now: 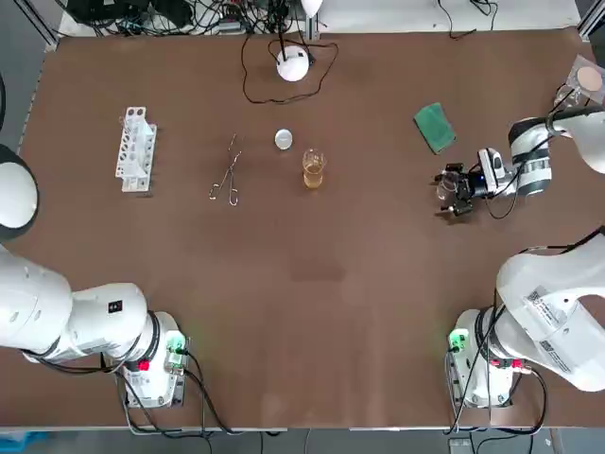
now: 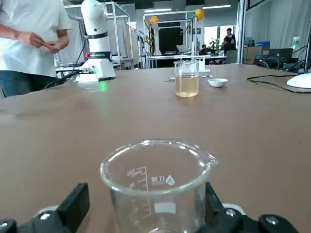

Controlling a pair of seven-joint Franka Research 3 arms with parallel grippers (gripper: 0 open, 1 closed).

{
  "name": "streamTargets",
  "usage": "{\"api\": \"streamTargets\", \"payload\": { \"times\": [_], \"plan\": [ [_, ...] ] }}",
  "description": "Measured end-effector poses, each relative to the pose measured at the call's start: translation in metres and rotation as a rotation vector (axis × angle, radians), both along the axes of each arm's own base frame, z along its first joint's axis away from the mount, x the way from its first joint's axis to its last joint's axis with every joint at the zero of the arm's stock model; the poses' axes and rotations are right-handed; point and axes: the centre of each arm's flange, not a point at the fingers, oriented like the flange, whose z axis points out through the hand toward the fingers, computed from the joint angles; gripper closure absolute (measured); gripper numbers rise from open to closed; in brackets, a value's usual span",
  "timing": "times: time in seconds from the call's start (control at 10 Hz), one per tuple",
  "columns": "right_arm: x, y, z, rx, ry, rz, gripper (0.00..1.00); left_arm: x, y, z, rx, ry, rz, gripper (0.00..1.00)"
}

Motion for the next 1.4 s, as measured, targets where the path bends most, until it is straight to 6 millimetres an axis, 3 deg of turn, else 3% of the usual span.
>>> {"api": "streamTargets", "payload": {
  "times": [1.4],
  "plan": [
    [-0.005,-0.006,0.027,0.103,0.023,0.046,0.00,0.000,-0.003,0.000,0.000,-0.001,-0.006,0.00]
  ]
}}
